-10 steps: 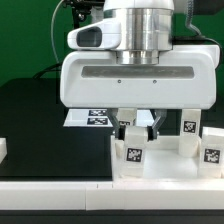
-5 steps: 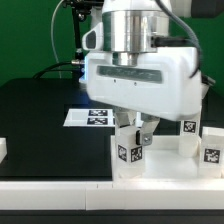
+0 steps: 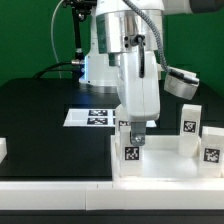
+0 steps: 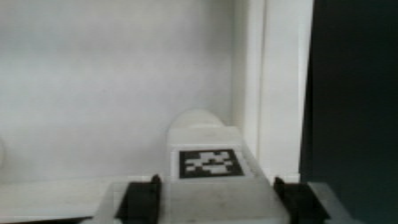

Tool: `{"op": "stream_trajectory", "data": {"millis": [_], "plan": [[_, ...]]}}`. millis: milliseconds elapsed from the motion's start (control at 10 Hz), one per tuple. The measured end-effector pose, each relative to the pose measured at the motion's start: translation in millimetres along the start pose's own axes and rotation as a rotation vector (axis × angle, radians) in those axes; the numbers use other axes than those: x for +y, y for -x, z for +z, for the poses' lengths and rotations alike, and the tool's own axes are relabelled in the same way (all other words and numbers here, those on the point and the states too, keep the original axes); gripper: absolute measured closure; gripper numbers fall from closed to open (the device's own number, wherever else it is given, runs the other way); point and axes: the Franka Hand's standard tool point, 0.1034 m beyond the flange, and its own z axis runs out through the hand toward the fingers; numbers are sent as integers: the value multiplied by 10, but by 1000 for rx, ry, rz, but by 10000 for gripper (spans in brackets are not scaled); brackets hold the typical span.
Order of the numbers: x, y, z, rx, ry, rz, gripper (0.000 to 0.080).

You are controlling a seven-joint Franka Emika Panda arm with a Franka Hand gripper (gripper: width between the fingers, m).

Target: Assemble square table

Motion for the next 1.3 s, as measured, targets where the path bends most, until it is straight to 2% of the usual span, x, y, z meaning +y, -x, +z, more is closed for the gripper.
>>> {"op": "stream_trajectory", "data": {"millis": [100,200,300,400,500,600,900,1100,1200,1300], "plan": [[4,-2,5,0,1,-3,509],[6,-8,10,2,2,-49,305],[14,-40,33,6,1,-237,200],[33,-52,29,-4,12,-435,200],[34,-69,10,-10,13,-549,160],[31,-73,19,-5,11,-541,152],[34,-91,23,1,19,-736,151],[3,18,-17,0,54,-1094,151],[-18,7,-48,22,37,-1158,151],[-9,-24,-41,26,46,-1219,151]]}}
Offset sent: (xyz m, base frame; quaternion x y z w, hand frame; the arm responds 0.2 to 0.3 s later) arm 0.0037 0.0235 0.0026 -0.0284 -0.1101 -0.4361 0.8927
